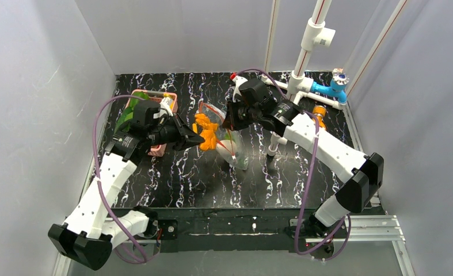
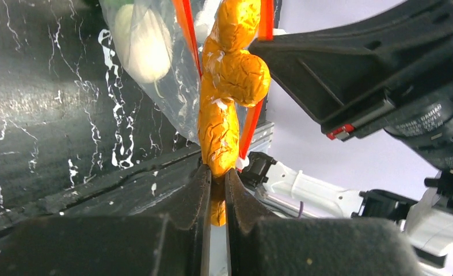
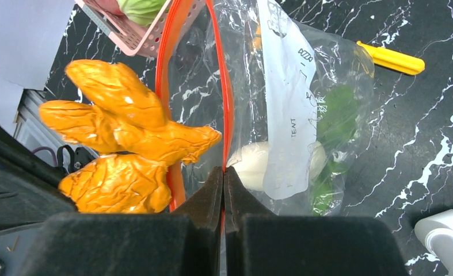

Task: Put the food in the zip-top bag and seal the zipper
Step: Place the fake vegetable in the zipper food storage bag.

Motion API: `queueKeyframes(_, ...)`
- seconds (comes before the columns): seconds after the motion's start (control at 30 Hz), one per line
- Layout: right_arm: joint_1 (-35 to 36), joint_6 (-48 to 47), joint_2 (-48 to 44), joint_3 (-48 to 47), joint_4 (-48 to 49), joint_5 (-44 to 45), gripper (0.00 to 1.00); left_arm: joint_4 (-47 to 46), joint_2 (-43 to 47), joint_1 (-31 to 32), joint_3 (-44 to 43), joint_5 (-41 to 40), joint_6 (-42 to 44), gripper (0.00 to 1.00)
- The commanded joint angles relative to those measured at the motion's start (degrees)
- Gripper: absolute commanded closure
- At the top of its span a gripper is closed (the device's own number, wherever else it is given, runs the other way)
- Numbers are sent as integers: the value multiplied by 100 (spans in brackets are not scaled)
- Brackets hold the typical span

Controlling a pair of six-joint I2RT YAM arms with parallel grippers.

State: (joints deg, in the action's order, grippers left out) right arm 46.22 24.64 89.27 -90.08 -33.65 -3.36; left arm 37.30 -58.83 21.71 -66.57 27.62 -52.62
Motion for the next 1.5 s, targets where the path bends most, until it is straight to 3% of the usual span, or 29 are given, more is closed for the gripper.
queueKeyframes(0.0, 55, 20, -335, 135, 489, 244, 99, -61, 31, 30, 113, -111, -726, 100)
queueKeyframes(0.27, 283, -66, -463, 425, 854, 484, 99, -525, -154, 37, 461, -240, -1958, 100)
queueKeyframes(0.8, 445, -129, -574, 414, 956, 186, 99, -716, -921, 129, 293, -1012, -2287, 100)
queueKeyframes(1.07, 450, -127, -587, 464, 956, 189, 99, -1166, -1212, 292, 200, -840, -1909, 100)
queueKeyframes(1.2, 450, -104, -592, 476, 1004, 170, 99, -1375, -1119, 364, 336, -792, -1568, 71)
queueKeyframes(1.47, 445, -4, -627, 596, 1088, 145, 99, -1500, -905, 395, 433, -735, -1022, 56)
